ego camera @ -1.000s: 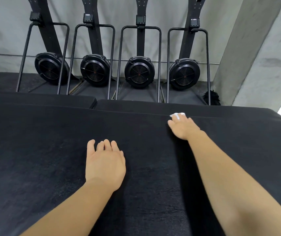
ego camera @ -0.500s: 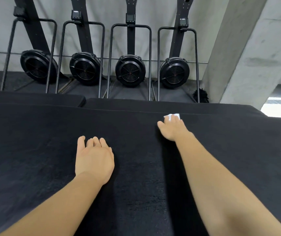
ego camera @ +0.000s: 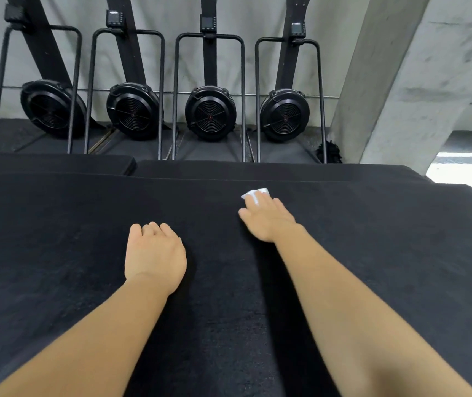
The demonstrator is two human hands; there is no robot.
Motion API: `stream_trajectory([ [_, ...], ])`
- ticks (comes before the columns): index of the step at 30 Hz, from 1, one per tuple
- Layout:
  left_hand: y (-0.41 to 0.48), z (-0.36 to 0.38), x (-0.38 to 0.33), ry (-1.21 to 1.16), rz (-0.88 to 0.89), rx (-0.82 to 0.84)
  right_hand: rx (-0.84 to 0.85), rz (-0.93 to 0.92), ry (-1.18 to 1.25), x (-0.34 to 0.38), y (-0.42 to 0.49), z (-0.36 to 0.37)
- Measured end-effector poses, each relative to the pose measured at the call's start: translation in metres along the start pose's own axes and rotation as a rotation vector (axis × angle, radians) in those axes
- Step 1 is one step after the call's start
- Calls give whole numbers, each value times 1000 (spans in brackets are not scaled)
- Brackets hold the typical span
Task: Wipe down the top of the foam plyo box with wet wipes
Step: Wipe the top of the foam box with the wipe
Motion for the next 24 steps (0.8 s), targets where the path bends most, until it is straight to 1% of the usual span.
stream_trajectory([
  [6,0,5,-1,55,29,3,-19,275,-19,-100,-15,-36],
  [9,1,5,-2,64,30,-6,-42,355,9,-109,-23,-38],
  [11,1,6,-2,80,35,-8,-64,319,19,-89,-24,-31],
  [13,2,6,-1,92,28,1,-64,227,15,-58,-28,-18],
  [17,0,5,0,24,15,19,-63,107,59,5,-45,8],
  [21,-1,7,3,-98,-20,17,57,-11,26,53,-57,24],
  [22,-2,8,4,-114,-26,24,87,-31,13,57,-59,25],
  [24,-2,9,4,-116,-23,29,91,-64,6,54,-62,22],
])
Point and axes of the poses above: each hand's wrist, its own y-axis towards the middle knuckle, its own z-axis out of the palm, x = y × z, the point moved 5 cm from there along y, towards the middle knuckle, and after that the axes turned 10 degrees about -z, right-handed, at the moved point
